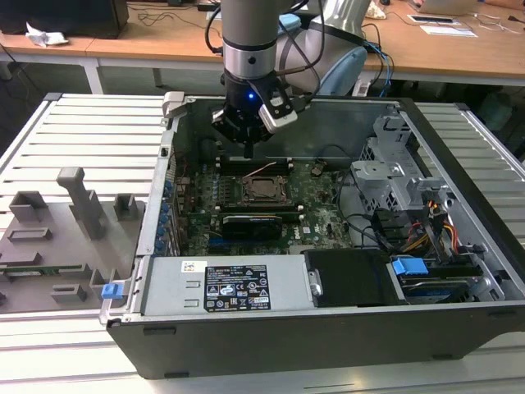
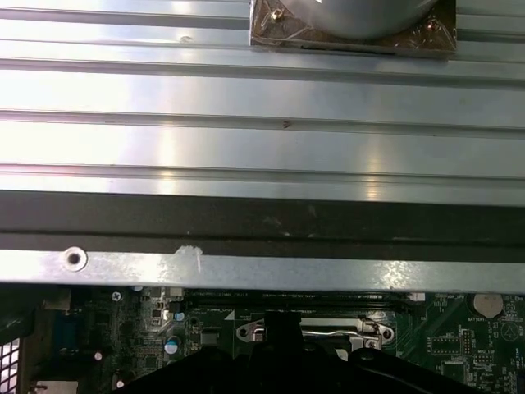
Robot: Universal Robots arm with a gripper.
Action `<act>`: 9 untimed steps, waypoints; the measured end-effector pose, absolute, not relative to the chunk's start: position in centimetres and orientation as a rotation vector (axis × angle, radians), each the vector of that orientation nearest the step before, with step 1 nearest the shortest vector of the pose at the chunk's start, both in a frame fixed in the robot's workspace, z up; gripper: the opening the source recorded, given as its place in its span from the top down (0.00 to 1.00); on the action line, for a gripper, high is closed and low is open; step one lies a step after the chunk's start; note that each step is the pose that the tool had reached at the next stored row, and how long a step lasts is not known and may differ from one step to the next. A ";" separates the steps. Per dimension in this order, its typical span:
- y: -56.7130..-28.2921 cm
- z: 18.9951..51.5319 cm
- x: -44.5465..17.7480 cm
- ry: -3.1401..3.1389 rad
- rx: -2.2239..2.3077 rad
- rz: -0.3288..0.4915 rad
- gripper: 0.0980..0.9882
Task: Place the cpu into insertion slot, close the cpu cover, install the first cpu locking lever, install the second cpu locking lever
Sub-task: 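Install the first cpu locking lever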
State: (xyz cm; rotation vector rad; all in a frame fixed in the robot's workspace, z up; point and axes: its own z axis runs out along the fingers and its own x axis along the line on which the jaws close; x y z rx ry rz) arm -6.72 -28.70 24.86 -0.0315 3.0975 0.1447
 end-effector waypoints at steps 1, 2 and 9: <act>-28.7 24.8 -6.7 3.097 -0.032 0.145 0.99; -28.8 24.8 -6.7 3.097 -0.032 0.153 0.99; -28.8 24.2 -5.5 3.097 -0.032 0.156 0.99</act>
